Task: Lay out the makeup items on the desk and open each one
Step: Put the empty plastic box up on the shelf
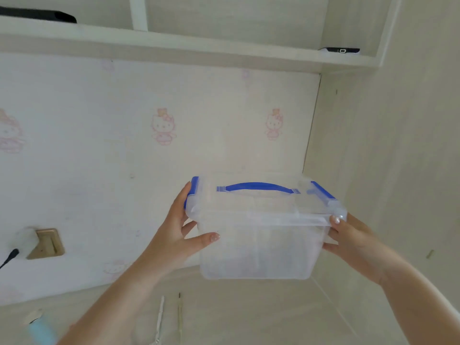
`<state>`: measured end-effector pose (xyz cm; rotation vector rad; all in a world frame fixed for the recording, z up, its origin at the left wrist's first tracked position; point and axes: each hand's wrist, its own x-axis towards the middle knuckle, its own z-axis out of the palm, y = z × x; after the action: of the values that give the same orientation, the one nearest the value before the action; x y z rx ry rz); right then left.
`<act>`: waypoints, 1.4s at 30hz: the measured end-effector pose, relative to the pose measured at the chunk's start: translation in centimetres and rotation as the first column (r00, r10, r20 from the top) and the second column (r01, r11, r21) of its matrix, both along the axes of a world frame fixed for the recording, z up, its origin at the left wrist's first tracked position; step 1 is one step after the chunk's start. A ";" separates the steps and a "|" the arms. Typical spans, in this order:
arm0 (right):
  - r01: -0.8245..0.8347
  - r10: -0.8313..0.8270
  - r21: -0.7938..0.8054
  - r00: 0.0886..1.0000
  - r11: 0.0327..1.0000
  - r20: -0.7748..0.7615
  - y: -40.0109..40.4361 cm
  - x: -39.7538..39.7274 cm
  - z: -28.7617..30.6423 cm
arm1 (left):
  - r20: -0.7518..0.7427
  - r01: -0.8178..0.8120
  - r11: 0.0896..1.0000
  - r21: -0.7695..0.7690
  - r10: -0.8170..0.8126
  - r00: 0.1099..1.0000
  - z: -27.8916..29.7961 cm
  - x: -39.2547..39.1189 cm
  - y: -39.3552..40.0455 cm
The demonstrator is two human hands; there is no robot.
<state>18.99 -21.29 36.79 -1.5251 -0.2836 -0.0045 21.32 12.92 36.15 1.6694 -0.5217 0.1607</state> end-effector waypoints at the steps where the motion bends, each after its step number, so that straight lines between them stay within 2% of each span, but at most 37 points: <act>1: 0.025 -0.025 0.008 1.000 1.000 0.019 0.1 -0.3 0.5 | 0.055 -0.030 1.000 0.000 0.030 0.998 0.5 -0.5 -0.2; 3: 0.085 -0.085 0.019 0.996 0.996 0.039 0.2 -0.8 1.5 | 0.136 -0.086 0.996 -0.030 0.090 0.987 1.5 -1.5 -0.9; 6: 0.153 -0.154 0.011 0.986 0.988 0.067 0.1 -1.5 3.5 | 0.172 -0.139 0.983 -0.121 0.159 0.972 3.1 -3.2 -1.9; 10: 0.113 -0.075 -0.124 0.958 0.986 0.276 -0.4 -2.8 7.3 | 0.205 -0.205 0.961 -0.186 0.242 0.948 6.0 -5.5 -3.9; 15: 0.163 -0.085 -0.139 0.891 0.977 0.446 -1.4 -4.3 11.2 | 0.245 -0.273 0.927 -0.257 0.336 0.909 9.1 -8.4 -6.1; 20: 0.184 -0.122 -0.063 0.835 0.981 0.536 -2.0 -5.7 15.1 | 0.287 -0.312 0.920 -0.237 0.373 0.882 13.3 -11.3 -7.2; 25: 0.122 -0.118 0.038 0.762 0.992 0.637 -1.8 -6.8 19.9 | 0.358 -0.333 0.916 -0.222 0.395 0.846 18.8 -12.7 -7.7; 36: 0.010 -0.075 0.095 0.703 0.995 0.708 -2.1 -7.5 28.7 | 0.552 -0.376 0.918 -0.124 0.379 0.743 30.4 -13.2 -7.3; 42: 0.102 -0.145 0.104 0.683 0.989 0.715 -1.6 -4.7 33.5 | 0.641 -0.383 0.918 -0.107 0.358 0.679 36.3 -11.0 -6.5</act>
<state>14.28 -22.85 70.33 -1.4215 -0.8058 -0.7426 10.29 6.44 72.44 1.7167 -0.6926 1.0808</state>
